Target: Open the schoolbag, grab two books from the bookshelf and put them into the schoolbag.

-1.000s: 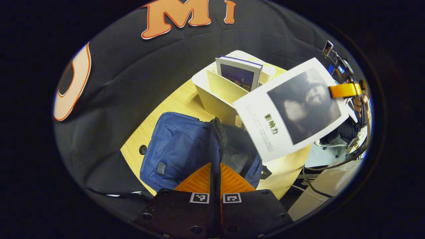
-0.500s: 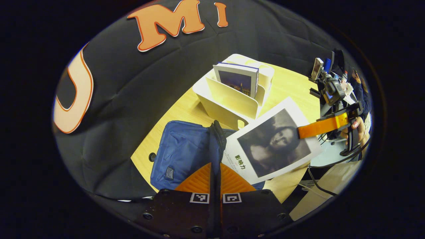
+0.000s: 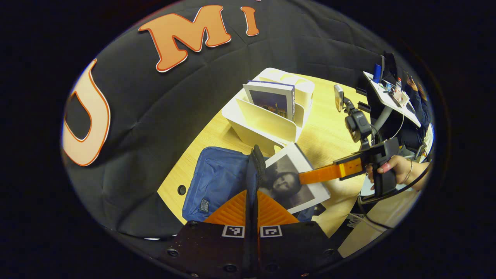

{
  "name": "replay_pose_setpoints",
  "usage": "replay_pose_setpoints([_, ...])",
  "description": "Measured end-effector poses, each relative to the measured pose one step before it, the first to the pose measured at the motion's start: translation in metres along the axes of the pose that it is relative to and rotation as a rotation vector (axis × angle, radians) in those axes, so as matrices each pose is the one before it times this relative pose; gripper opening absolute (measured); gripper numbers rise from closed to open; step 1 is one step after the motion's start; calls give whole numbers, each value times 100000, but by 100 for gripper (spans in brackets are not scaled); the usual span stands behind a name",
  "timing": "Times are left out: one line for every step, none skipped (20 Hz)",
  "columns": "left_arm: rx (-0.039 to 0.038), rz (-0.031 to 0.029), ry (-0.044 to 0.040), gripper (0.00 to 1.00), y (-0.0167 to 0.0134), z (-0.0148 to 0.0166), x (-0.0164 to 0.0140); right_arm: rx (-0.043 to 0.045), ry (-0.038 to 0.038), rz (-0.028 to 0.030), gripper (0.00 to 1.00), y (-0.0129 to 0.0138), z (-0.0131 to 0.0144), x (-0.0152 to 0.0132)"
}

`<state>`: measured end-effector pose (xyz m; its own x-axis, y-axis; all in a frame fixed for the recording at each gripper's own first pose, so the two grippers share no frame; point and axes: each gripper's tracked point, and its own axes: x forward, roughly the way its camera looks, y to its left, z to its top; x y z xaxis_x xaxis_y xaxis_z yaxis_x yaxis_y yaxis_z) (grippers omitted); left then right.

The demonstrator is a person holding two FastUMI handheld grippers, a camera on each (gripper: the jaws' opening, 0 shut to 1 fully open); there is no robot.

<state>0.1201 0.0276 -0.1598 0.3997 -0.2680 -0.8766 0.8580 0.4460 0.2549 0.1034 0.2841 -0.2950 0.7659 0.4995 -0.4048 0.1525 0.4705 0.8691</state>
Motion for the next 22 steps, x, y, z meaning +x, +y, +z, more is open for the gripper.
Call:
replay_pose_setpoints([435, 203, -14, 1, 87, 13, 91, 1181, -950, -372, 29, 144, -243, 672])
replay_pose_setpoints([382, 703, 135, 0, 14, 66, 13, 857, -946, -893, 29, -10, -335, 798])
replay_pose_setpoints([7, 137, 35, 1, 20, 200, 34, 140, -449, -1088, 30, 109, -498, 802])
replay_pose_setpoints([-527, -161, -49, 1, -69, 48, -24, 9, 95, -943, 30, 113, -623, 844])
replay_pose_setpoints([-424, -1121, 772, 1, -232, -6, 117, 1578, 647, -683, 30, 178, -498, 671])
replay_pose_setpoints([-244, -2186, -227, 0, -542, 323, 63, 2221, 1730, -641, 30, 200, -508, 809])
replay_pose_setpoints([281, -1066, -10, 0, -329, 246, 95, 930, 1681, -476, 30, 421, -550, 753])
replay_pose_setpoints([1096, 99, 59, 1, -105, 216, 6, -494, 1354, -1237, 30, 183, -260, 507])
replay_pose_setpoints([286, 244, 220, 1, 61, 105, -170, -694, 1800, -979, 30, 250, -346, 384])
replay_pose_setpoints([-187, -194, -43, 1, -139, 181, 30, -574, 2339, -1032, 30, 86, -333, 421])
replay_pose_setpoints([-568, -214, 109, 1, -564, -110, -372, -389, 2547, -779, 19, 28, -312, 98])
replay_pose_setpoints([-1165, -315, 40, 1, -248, 5, -100, -222, 1005, -865, 32, -135, -166, 59])
replay_pose_setpoints([-1846, -958, 21, 1, 146, -116, 117, -437, 1347, -850, 34, -182, -196, -146])
replay_pose_setpoints([-2285, -71, 569, 1, 483, -136, 208, -1283, 1057, -1411, 36, -429, -121, 8])
replay_pose_setpoints([-2048, 776, -184, 0, 990, -117, 263, -1563, 544, -1191, 42, -431, -314, -487])
replay_pose_setpoints([-222, 1297, 656, 0, 983, -613, 370, -304, -428, -1279, 47, -560, 127, -321])
replay_pose_setpoints([-495, 345, 63, 0, 367, -135, 11, 278, -1253, -988, 43, -220, 320, -302])
replay_pose_setpoints([-219, -3, -31, 0, -8, -132, 3, -155, -1015, -163, 68, -118, 517, -218])
replay_pose_setpoints([-484, -460, 148, 1, -158, 63, -34, -96, -436, -113, 86, -176, 490, -352])
replay_pose_setpoints([-454, -55, 2, 1, -7, 178, 13, -99, -413, 559, 94, 17, 291, -330])
replay_pose_setpoints([-160, 480, 23, 1, 243, -299, 97, -428, 52, 521, 97, 160, 81, -503])
replay_pose_setpoints([44, 481, 31, 1, 201, -20, -78, -1369, -295, 1141, 97, 147, 220, -935])
